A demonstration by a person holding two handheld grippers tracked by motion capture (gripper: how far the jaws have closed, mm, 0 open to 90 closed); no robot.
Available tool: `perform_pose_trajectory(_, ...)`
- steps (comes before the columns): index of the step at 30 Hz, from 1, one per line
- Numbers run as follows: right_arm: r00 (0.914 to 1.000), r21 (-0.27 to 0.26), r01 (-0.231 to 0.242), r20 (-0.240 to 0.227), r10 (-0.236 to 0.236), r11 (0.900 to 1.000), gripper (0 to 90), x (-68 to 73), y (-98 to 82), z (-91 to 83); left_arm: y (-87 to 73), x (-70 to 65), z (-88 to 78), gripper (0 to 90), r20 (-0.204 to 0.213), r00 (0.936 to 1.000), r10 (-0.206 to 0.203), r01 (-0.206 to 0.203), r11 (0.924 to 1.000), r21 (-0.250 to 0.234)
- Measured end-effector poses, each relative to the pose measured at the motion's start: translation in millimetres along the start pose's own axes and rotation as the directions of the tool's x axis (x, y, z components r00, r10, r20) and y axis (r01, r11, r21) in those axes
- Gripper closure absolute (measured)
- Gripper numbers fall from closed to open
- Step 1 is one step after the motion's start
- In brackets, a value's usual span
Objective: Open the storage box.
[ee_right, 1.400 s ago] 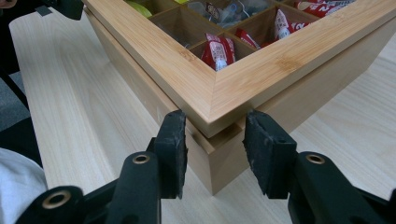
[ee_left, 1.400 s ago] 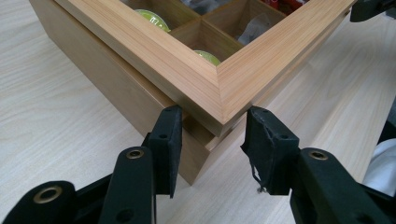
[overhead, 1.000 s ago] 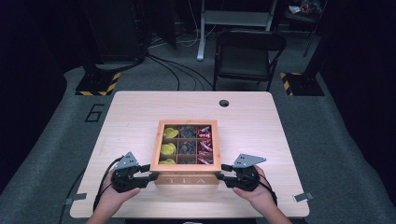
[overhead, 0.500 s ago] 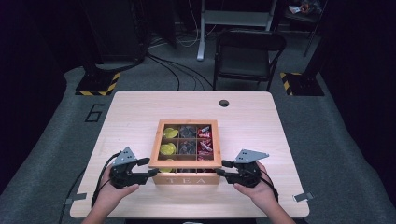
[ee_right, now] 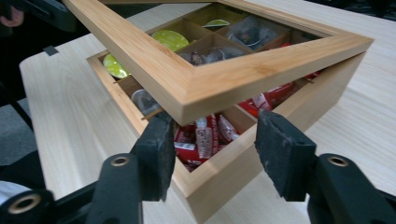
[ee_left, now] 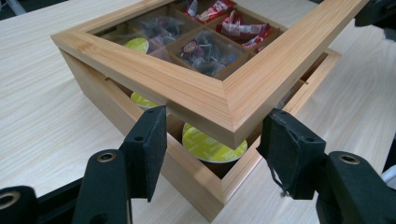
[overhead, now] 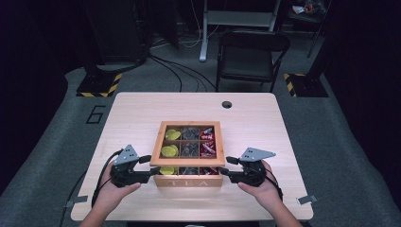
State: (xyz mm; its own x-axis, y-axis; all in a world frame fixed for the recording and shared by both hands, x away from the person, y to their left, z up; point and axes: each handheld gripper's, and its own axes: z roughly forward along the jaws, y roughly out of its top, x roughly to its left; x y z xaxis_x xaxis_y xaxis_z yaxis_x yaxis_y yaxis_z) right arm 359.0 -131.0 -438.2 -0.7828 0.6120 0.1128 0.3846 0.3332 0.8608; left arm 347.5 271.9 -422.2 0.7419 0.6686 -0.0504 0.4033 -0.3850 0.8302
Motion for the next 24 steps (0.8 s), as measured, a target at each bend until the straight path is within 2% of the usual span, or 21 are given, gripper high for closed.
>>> perform_pose_trajectory(6,0.9992,-0.014,0.027,0.031,-0.027,1.0,41.0,-4.0,4.9,1.1,7.4,1.4,-2.6,41.5,-0.004,1.0,-0.006,0.006,0.9998,-0.018)
perform_pose_trajectory(8,0.9982,-0.022,0.043,0.044,-0.042,0.999,40.1,-4.1,7.9,1.9,10.5,2.4,-4.0,41.5,-0.002,1.0,0.005,-0.005,0.9999,-0.012)
perform_pose_trajectory(16,0.9925,-0.034,0.11,0.056,-0.108,0.993,36.5,-3.6,21.5,6.2,20.7,5.5,-7.9,41.5,0.002,1.0,0.003,-0.003,0.9998,-0.02)
perform_pose_trajectory(21,0.9915,-0.041,0.117,0.062,-0.115,0.992,35.7,-5.2,29.8,6.4,24.7,5.9,-9.0,41.6,-0.009,0.9999,0.005,-0.005,0.9998,-0.017)
perform_pose_trajectory(23,0.9902,-0.042,0.13,0.056,-0.128,0.991,35.7,-6.2,32.6,6.3,26.5,7.2,-9.7,41.7,0.0,1.0,0.002,-0.002,0.9999,-0.017)
perform_pose_trajectory(24,0.9912,-0.045,0.122,0.057,-0.119,0.992,35.8,-5.6,33.7,6.0,27.3,7.4,-9.7,41.7,-0.002,1.0,-0.003,0.003,0.9998,-0.021)
